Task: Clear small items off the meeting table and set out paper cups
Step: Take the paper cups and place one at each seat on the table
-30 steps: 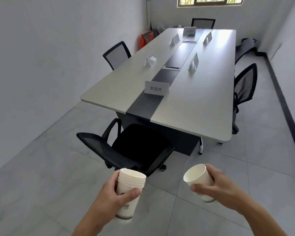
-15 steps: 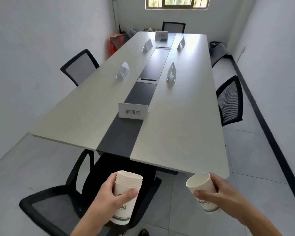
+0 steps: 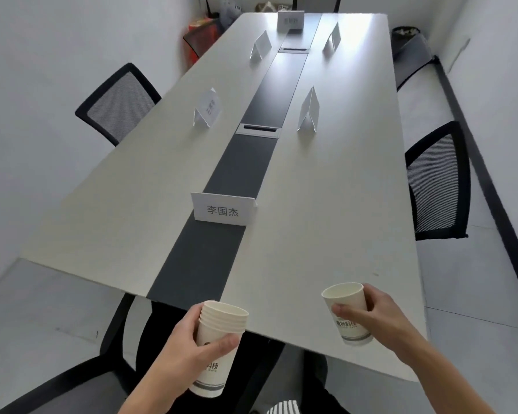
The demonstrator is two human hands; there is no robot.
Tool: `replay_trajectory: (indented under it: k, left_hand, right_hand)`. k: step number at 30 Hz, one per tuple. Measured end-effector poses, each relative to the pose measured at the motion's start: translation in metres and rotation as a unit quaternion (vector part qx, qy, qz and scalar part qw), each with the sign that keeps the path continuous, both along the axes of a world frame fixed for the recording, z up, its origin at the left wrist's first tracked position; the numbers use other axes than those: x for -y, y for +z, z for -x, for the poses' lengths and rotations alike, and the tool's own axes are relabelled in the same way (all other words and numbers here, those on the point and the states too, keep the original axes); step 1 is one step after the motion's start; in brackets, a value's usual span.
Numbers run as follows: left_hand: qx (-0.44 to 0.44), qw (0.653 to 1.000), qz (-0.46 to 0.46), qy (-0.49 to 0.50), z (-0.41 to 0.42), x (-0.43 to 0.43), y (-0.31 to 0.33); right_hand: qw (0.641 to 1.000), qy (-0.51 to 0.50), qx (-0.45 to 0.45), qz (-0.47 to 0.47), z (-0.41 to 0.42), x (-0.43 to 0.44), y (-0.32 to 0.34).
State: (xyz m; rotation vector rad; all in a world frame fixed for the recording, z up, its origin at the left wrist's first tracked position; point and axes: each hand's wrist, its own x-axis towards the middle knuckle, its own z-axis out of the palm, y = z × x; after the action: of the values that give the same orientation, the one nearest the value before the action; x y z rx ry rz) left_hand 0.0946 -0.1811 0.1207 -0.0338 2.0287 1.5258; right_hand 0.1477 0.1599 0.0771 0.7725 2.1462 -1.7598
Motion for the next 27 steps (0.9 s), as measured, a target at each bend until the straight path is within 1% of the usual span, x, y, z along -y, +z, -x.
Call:
replay_trajectory:
  k: [5,8,13,18,23,27]
  left_hand:
    - [0.019,0.999,0.031,0.039,0.026,-0.026,0.0]
    - [0.026,0.997,0.04,0.068,0.034,-0.042,-0.002]
    - [0.04,0.991,0.058,0.11,0.032,-0.057,-0.007]
    - [0.057,0.983,0.082,0.151,0.023,-0.057,-0.006]
    - [0.063,0.974,0.107,0.19,0.012,-0.053,0.001]
    - [0.063,0.967,0.118,0.215,0.003,-0.048,0.003]
  right_hand:
    - [0.999,0.045,0.011,-0.001,0.077,-0.018,-0.034]
    - [0.997,0.069,-0.012,-0.033,0.118,-0.023,-0.053]
    - [0.992,0.068,-0.057,-0.094,0.185,-0.026,-0.079]
    - [0.986,0.072,-0.095,-0.118,0.245,-0.011,-0.107]
    - [0.984,0.076,-0.093,-0.129,0.296,0.01,-0.127]
    - [0.985,0.075,-0.084,-0.131,0.312,0.019,-0.139]
